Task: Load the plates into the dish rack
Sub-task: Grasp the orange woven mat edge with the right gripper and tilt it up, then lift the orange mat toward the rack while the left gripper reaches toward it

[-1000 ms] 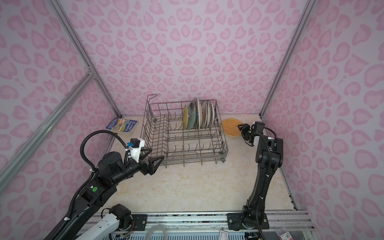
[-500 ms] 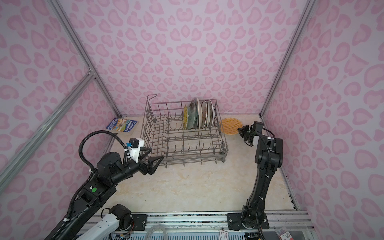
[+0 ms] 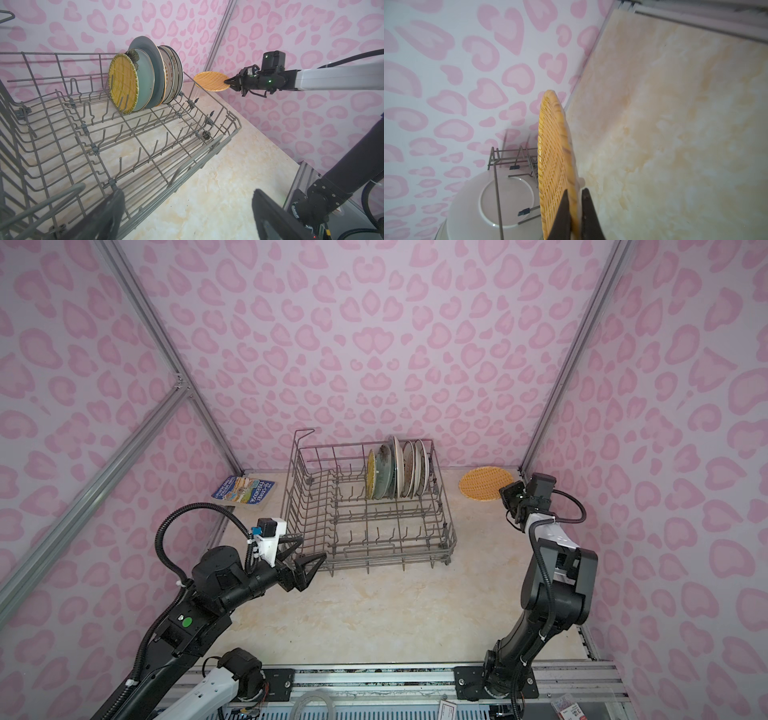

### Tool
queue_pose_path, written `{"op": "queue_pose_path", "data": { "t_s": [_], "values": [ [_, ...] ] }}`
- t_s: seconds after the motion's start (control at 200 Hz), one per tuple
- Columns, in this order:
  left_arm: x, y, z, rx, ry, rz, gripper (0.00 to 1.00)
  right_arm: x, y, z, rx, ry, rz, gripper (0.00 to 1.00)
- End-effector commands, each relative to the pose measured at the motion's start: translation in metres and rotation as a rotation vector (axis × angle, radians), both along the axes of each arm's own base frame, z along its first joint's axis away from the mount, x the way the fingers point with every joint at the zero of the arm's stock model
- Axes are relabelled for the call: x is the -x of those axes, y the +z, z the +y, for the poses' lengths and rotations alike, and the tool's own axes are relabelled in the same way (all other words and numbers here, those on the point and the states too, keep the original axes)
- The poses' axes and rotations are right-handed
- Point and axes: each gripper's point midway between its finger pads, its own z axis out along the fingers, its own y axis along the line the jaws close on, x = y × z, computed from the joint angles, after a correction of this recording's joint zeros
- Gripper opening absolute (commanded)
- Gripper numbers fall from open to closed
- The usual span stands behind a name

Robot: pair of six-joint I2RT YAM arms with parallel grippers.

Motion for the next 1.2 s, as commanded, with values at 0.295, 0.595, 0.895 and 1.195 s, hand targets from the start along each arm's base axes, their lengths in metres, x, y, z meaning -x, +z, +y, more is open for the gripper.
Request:
{"op": "queue_pose_path", "data": {
  "t_s": [0.295,0.595,0.895,1.195],
  "values": [
    [0.003,0.013,-0.011,0.091,-0.062,-0.075,0.97,0.122,0.080,0.023,0.080,-0.143,0.132,0.00],
    [0.021,0.038,-0.036,0.224,-0.181,-0.178,1.00,0.176,0.090,0.093,0.080,-0.030,0.172,0.00],
    [0.040,0.037,-0.117,0.023,-0.338,-0.325,0.97,0.202,0.112,0.147,0.036,0.103,0.113,0.00],
    [0.031,0.026,-0.191,-0.393,-0.425,-0.578,0.84,0.229,0.110,0.174,0.003,0.112,0.120,0.00]
  ]
}}
